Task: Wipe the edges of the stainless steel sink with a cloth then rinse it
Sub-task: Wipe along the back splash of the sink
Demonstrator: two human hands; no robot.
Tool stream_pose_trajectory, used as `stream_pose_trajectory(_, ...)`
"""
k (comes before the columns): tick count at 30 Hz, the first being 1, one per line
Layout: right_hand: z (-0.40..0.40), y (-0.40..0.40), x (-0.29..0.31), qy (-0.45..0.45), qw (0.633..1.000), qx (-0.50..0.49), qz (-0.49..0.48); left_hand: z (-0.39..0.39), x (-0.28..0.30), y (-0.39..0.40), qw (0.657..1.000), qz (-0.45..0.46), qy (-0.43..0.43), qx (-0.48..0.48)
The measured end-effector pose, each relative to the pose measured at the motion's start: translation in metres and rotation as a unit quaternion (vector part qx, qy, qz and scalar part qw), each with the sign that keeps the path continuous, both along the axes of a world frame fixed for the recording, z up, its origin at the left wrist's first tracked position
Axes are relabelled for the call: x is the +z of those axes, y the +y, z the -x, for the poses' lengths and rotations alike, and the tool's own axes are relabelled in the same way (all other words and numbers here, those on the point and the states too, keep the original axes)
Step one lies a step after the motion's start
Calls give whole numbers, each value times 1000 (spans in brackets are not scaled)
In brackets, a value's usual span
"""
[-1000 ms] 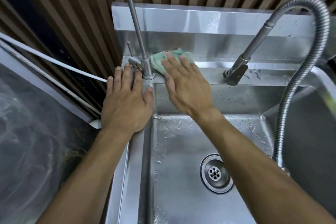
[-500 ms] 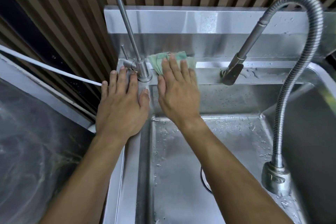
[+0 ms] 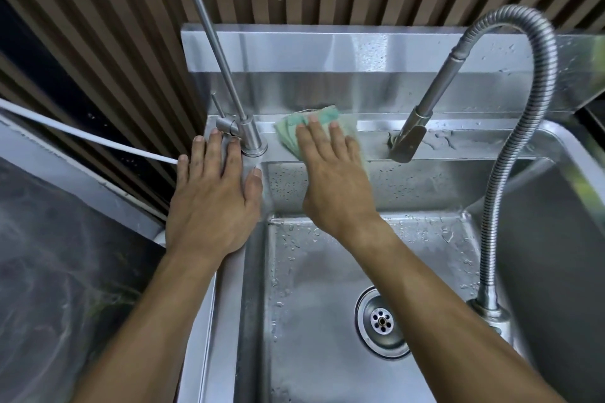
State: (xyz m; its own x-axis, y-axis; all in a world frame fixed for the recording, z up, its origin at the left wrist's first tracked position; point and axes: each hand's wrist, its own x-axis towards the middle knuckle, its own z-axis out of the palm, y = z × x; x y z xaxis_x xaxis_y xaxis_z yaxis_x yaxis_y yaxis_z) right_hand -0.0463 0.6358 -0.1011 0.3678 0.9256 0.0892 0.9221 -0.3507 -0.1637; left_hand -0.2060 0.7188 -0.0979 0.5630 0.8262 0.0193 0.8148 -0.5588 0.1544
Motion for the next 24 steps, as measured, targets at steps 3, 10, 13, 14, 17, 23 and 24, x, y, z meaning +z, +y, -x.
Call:
stream_pose_trajectory(3,7,10,13,129,991,23,-31,0,0,1,1000,2,0,1)
stream_pose_trajectory(10,-29,13,61,541,752,-233,-295,2,0,2,1000,8,-4,-5)
stream_pose_trajectory(13,-18,7,43,233,912,-245,-233,2,0,2,1000,7,-2,-8)
stream_pose_trajectory(14,-11,7,33,95,948,-208,-223,2,0,3,1000,5,-4,-8)
stream_pose_trajectory(17,-11,12,2,-48,981,-14,-185,3,0,3,1000,2,-5,-5)
stream_pose_trajectory(23,-12,6,-21,-85,995,-36,-48,1,0,3,1000,5,-2,-9)
stream_pose_trajectory(24,-1,7,-18,-66,995,-63,-33,1,0,3,1000,6,-4,-10)
